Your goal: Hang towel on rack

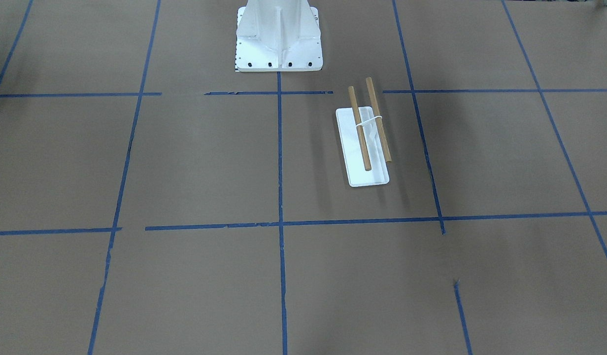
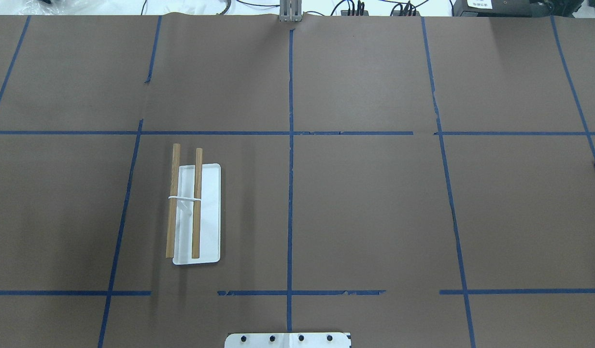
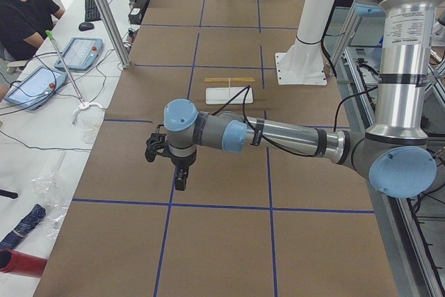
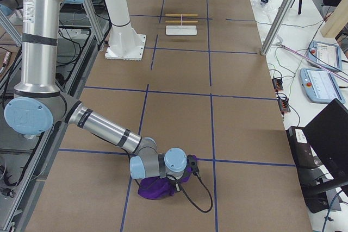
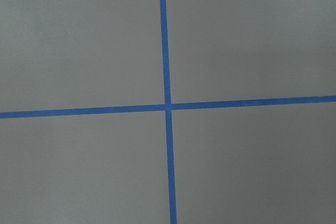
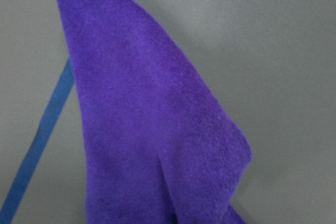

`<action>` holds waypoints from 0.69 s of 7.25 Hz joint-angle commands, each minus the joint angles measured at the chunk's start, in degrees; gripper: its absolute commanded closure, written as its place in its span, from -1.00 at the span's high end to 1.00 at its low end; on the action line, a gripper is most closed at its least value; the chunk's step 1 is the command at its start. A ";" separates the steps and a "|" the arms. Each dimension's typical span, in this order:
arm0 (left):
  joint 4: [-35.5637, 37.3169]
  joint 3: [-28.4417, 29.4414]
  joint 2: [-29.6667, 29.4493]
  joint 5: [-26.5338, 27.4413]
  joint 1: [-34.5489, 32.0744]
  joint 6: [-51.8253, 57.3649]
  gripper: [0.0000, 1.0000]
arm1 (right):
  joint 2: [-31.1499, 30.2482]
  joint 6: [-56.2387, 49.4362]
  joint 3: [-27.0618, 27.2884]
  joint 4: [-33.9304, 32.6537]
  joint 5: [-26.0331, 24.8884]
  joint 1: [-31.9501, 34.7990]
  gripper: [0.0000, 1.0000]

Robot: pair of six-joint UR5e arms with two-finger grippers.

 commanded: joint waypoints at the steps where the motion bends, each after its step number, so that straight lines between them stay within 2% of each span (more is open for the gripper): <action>1: -0.29 -0.09 -0.12 -0.22 0.00 -0.06 1.00 | -0.25 0.08 5.03 -0.19 3.02 3.11 -1.00; 2: -1.25 -0.09 -0.20 -0.22 0.00 -0.06 1.00 | -0.34 0.78 9.67 -0.27 7.39 6.44 -1.00; 4: -8.08 0.09 -0.21 -0.22 0.09 -0.41 1.00 | 0.80 4.45 19.17 -0.71 7.97 7.35 -1.00; 5: -13.08 0.78 -0.21 -0.13 0.09 -0.41 1.00 | 3.50 11.00 22.95 -0.71 7.27 7.27 -1.00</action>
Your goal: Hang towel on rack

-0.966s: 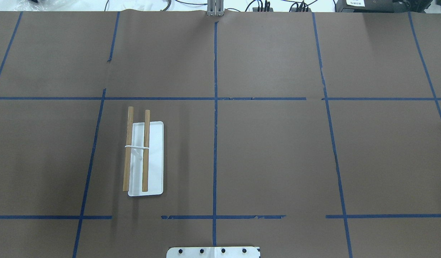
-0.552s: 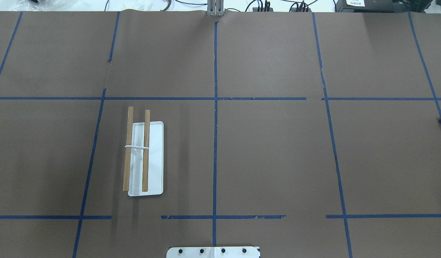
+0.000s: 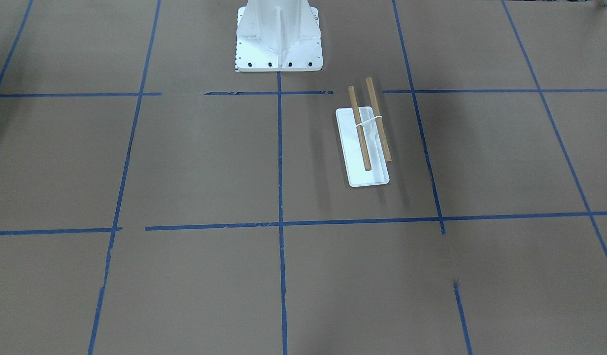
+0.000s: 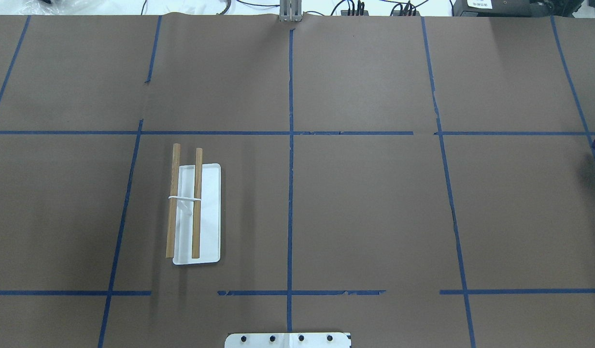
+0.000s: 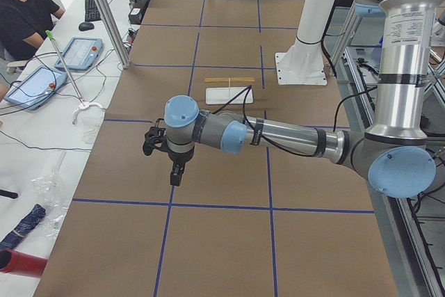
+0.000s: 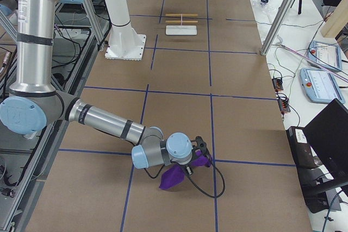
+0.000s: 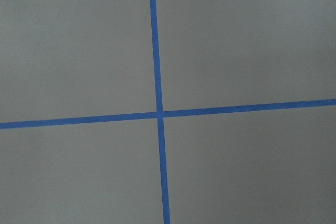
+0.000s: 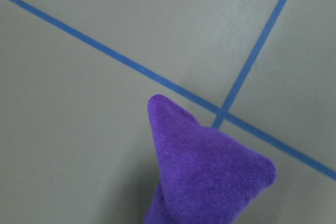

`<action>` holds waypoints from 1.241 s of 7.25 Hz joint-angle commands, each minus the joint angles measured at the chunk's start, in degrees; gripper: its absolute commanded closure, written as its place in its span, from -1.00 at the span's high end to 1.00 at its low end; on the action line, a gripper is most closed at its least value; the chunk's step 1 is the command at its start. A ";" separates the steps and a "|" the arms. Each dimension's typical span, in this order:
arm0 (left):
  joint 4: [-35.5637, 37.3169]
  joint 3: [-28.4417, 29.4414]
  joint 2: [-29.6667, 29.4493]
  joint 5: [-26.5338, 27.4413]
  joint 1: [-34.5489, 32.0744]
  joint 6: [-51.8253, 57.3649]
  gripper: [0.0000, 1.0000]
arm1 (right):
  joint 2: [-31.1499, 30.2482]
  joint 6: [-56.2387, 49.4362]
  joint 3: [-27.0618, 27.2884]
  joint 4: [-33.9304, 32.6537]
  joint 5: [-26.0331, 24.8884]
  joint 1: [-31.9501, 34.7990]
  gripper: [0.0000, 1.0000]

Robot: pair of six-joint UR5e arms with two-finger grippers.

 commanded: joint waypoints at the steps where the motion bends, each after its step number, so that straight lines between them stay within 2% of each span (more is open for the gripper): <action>1: -8.16 0.67 -0.01 0.16 0.29 -0.17 1.00 | 6.00 10.47 6.97 0.02 -0.65 -1.43 -1.00; 2: -8.70 0.41 -0.53 0.16 0.47 -0.17 1.00 | 9.69 14.17 7.77 0.02 -2.74 -4.15 -1.00; 4: -8.71 0.67 -2.55 0.25 0.47 -0.17 1.00 | 15.93 26.62 12.24 -0.06 -12.91 -15.28 -1.00; 6: -9.76 0.23 -2.56 0.07 0.56 -0.26 1.00 | 22.52 44.96 16.89 -0.06 -21.97 -26.18 -1.00; 7: -15.07 0.75 -2.64 0.16 0.91 -4.69 1.00 | 24.56 50.10 19.18 0.02 -25.84 -30.67 -1.00; 8: -22.26 1.54 -2.73 0.16 4.04 -12.83 1.00 | 26.75 52.42 21.29 0.11 -31.45 -35.85 -1.00; 9: -28.77 2.16 -2.91 0.42 6.69 -20.57 1.00 | 27.64 60.01 24.10 0.37 -36.90 -40.51 -1.00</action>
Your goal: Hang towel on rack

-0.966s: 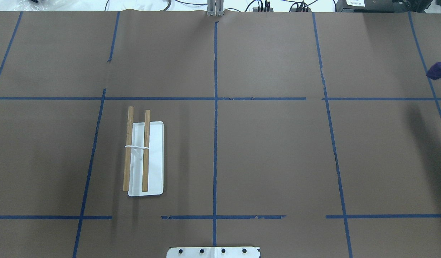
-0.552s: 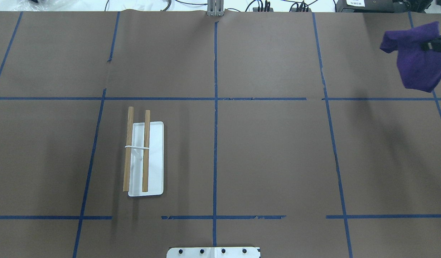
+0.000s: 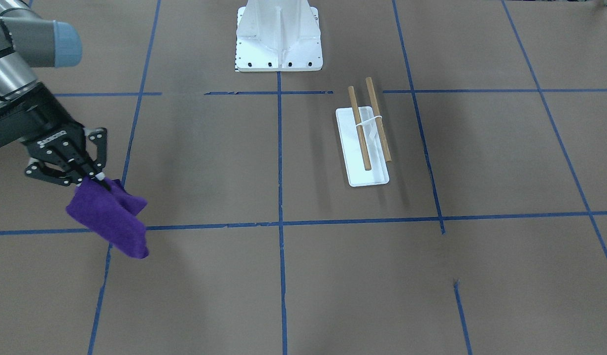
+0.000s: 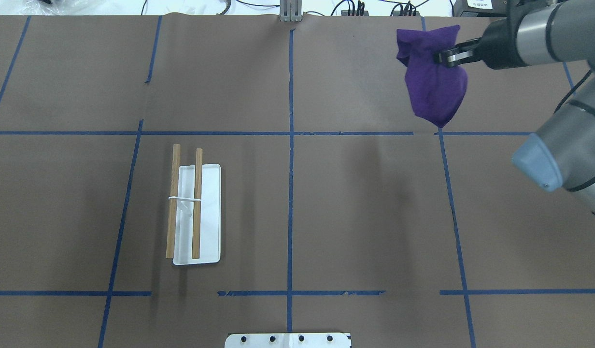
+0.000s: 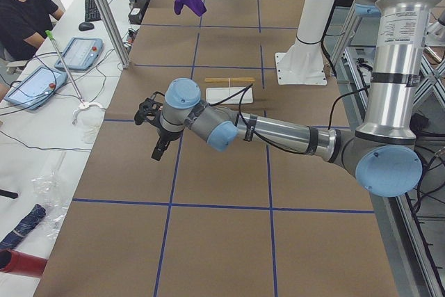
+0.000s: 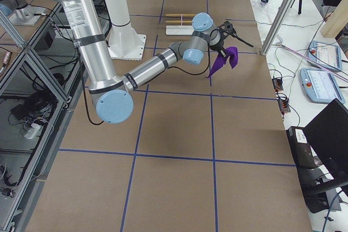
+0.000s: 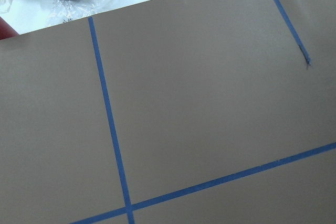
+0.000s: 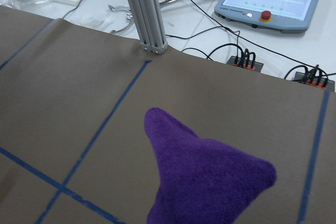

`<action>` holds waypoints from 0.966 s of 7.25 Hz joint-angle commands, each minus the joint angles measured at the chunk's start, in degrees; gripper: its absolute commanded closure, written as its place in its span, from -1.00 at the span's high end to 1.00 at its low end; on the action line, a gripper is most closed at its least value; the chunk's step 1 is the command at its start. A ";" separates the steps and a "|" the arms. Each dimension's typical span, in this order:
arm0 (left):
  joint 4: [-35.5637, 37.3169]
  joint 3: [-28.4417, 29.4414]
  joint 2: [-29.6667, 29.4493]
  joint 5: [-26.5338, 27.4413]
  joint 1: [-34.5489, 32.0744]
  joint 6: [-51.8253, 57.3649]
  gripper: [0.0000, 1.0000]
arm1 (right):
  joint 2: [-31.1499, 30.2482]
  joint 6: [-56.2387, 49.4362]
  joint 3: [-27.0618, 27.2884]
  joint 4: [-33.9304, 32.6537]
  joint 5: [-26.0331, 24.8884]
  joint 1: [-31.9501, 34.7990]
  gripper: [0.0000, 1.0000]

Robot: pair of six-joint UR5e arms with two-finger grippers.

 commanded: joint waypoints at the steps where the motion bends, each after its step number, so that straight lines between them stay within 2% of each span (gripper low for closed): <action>1: -15.78 2.87 -1.74 0.03 4.06 -16.53 1.00 | 3.65 12.84 6.34 0.33 -13.73 -11.27 -1.00; 2: -21.78 4.02 -3.85 -0.05 5.55 -25.05 1.00 | 3.84 13.50 8.72 0.33 -21.46 -16.45 -1.00; 4: -31.54 3.95 -7.55 0.38 9.67 -44.47 1.00 | 3.84 13.51 13.38 0.42 -33.34 -25.59 -1.00; 5: -36.99 4.04 -8.08 0.56 11.61 -52.04 1.00 | 3.84 13.51 14.01 0.42 -40.45 -31.30 -1.00; 6: -38.61 3.60 -10.87 0.56 13.46 -62.12 1.00 | 4.71 13.42 14.02 0.42 -47.04 -36.23 -1.00; 7: -38.71 3.42 -14.47 0.56 15.56 -73.62 1.00 | 5.15 12.99 14.02 0.42 -49.46 -38.19 -1.00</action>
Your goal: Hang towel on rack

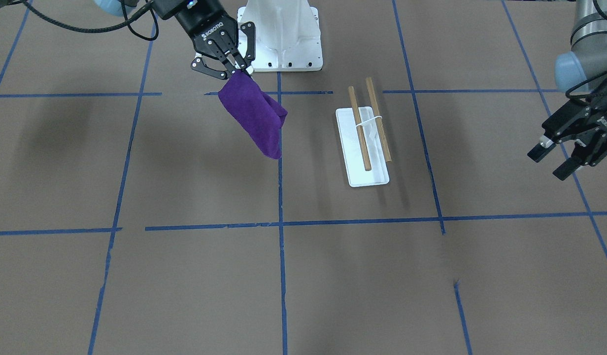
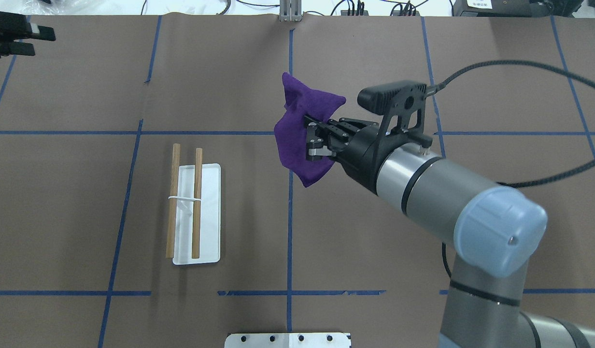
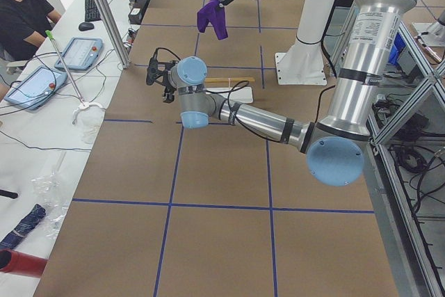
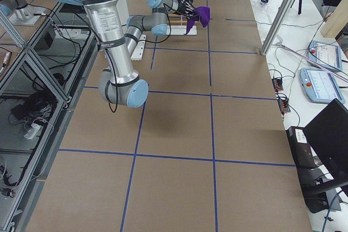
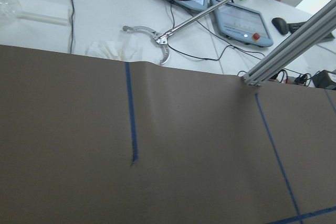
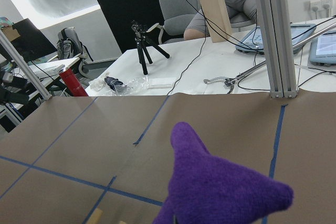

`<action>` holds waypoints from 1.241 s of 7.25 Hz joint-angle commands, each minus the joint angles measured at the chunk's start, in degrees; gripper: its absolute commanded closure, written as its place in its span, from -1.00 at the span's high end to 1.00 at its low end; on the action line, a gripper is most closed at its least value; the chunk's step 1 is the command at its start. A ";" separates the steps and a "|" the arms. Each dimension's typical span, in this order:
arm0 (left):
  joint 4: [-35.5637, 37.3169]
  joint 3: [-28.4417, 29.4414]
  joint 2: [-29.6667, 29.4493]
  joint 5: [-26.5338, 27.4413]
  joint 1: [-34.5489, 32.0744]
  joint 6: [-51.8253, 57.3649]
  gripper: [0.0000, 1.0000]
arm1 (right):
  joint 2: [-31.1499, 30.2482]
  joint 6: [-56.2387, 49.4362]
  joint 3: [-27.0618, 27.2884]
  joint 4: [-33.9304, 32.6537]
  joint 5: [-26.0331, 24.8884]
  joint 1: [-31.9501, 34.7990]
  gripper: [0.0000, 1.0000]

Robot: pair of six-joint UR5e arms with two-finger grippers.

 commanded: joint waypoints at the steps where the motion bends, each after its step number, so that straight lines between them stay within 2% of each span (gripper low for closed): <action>1: -1.53 -0.34 -6.15 0.22 4.93 -21.00 1.00 | 0.62 -0.79 0.23 -0.09 -5.10 -4.49 -1.00; 3: -1.45 -3.83 -9.07 10.62 15.00 -31.67 1.00 | 0.79 -1.58 0.31 -0.09 -4.75 -4.58 -1.00; 4: -1.27 -4.38 -11.26 13.98 18.11 -34.67 1.00 | 0.79 -2.98 0.31 -0.09 -4.66 -4.58 -1.00; 7: -0.66 -3.24 -17.68 15.41 25.24 -39.79 1.00 | 0.79 -7.45 0.31 -0.53 -4.57 -4.49 -1.00; 9: -0.57 -1.50 -19.44 21.29 28.32 -39.62 1.00 | 0.45 -7.74 1.62 -0.53 -4.66 -4.84 -1.00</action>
